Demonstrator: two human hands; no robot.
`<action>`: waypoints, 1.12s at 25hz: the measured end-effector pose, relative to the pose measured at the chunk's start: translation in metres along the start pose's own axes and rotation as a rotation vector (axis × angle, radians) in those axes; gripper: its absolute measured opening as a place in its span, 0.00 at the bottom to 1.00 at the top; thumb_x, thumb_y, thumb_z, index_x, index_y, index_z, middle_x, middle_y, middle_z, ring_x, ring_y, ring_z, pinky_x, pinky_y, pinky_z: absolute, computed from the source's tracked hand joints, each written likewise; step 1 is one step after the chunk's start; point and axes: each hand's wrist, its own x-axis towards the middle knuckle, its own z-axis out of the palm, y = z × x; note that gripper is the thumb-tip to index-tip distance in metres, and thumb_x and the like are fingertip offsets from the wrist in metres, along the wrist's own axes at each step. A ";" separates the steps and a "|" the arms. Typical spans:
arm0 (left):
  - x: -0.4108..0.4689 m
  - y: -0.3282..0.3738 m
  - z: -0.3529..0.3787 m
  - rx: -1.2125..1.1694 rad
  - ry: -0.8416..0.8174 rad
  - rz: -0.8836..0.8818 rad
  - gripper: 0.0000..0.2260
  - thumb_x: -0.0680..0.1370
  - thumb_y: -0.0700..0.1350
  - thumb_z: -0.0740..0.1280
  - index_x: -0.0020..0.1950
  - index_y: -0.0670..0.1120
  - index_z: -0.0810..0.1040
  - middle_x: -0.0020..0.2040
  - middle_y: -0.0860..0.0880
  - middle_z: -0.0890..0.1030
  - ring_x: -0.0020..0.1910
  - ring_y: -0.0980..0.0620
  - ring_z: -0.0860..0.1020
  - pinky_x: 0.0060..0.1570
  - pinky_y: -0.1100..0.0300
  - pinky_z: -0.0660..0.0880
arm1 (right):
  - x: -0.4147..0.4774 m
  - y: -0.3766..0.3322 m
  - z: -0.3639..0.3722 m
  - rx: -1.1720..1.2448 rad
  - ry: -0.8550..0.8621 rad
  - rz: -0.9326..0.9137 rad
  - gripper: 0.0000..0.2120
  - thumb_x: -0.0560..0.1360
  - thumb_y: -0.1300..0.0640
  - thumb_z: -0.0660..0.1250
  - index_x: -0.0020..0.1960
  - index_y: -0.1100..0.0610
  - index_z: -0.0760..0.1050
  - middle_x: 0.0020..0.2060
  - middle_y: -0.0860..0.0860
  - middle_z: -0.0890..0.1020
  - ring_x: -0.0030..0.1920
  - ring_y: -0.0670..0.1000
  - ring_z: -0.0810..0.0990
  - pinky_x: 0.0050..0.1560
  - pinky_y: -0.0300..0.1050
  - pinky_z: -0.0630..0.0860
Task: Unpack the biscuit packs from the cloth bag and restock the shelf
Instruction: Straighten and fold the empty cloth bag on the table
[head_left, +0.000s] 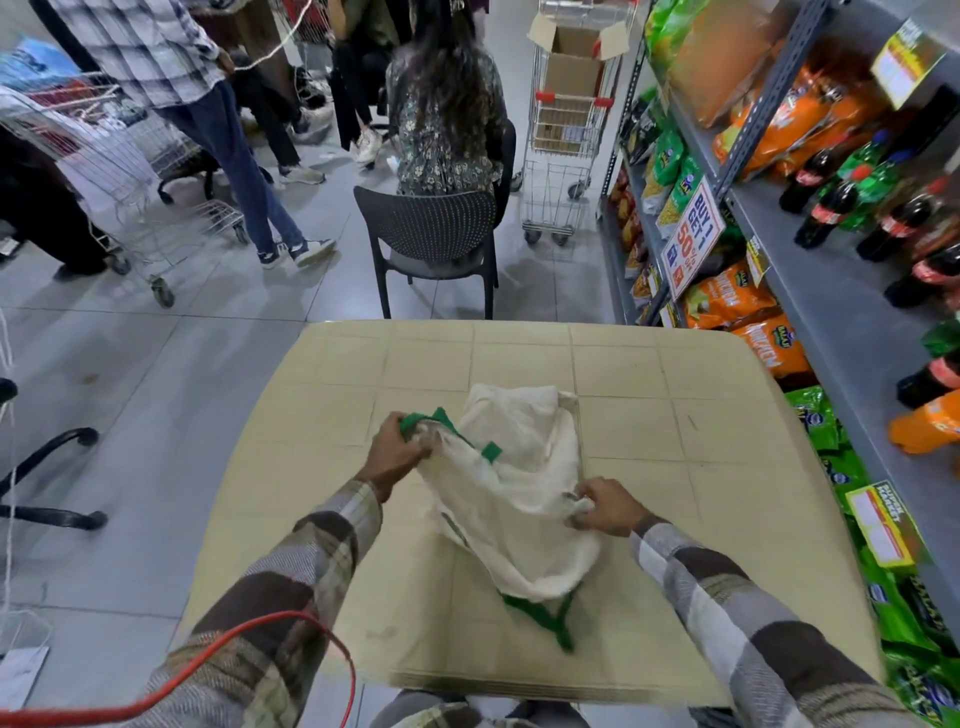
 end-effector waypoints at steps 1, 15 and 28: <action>0.002 0.008 -0.010 0.098 0.085 0.059 0.19 0.69 0.32 0.71 0.58 0.39 0.74 0.50 0.40 0.78 0.48 0.44 0.77 0.45 0.55 0.75 | -0.005 0.002 -0.006 0.040 0.101 0.000 0.22 0.70 0.53 0.77 0.60 0.61 0.79 0.58 0.57 0.78 0.61 0.56 0.76 0.55 0.40 0.69; 0.013 0.082 -0.055 -0.764 0.120 -0.478 0.12 0.79 0.51 0.61 0.56 0.45 0.73 0.47 0.44 0.79 0.43 0.43 0.78 0.38 0.47 0.78 | -0.036 -0.036 -0.083 0.500 0.326 -0.443 0.08 0.70 0.59 0.78 0.35 0.59 0.81 0.32 0.45 0.78 0.34 0.44 0.76 0.35 0.38 0.70; 0.036 0.093 -0.118 0.555 0.156 0.306 0.16 0.67 0.26 0.64 0.51 0.40 0.78 0.49 0.40 0.78 0.48 0.42 0.76 0.43 0.57 0.75 | -0.010 -0.042 -0.109 0.148 0.445 -0.134 0.13 0.76 0.51 0.71 0.55 0.59 0.81 0.49 0.54 0.81 0.46 0.54 0.82 0.39 0.40 0.77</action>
